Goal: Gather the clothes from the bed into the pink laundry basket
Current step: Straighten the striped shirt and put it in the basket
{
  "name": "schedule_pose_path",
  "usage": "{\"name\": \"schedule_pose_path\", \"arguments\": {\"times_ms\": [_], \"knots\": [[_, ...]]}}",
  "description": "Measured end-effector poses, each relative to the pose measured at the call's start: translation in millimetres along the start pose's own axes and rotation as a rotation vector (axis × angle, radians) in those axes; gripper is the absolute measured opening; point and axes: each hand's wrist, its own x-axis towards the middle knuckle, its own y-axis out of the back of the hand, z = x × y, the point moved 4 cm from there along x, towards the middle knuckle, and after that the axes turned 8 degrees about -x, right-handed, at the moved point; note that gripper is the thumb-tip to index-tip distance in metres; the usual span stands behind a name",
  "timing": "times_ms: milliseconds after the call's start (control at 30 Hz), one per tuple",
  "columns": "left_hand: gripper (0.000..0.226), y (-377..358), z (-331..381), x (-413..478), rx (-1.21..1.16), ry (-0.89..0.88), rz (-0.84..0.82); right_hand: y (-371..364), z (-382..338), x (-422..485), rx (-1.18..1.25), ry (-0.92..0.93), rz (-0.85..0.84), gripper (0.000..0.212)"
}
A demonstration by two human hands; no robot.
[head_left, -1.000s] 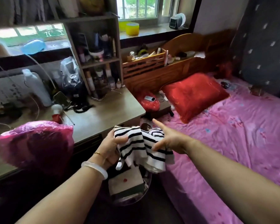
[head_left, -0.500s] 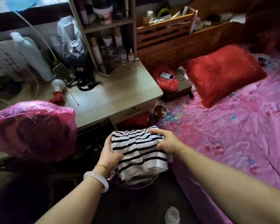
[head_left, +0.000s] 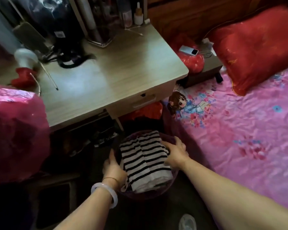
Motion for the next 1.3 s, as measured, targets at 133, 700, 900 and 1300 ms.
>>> {"name": "schedule_pose_path", "arguments": {"times_ms": [133,700,900,1300], "knots": [[0.071,-19,-30,31,0.149,0.006,-0.010,-30,40,15,0.069,-0.197,0.057,0.066],[0.069,-8,36,-11,0.140,-0.115,-0.030,-12,17,-20,0.266,-0.105,0.105,0.058],[0.066,-34,37,-2,0.278,-0.239,-0.062,-23,21,-12,0.260,-0.057,0.137,0.054],[0.083,-149,-39,88,0.853,-0.209,-0.342,-131,25,90,-0.196,0.242,-0.185,0.065]]}}
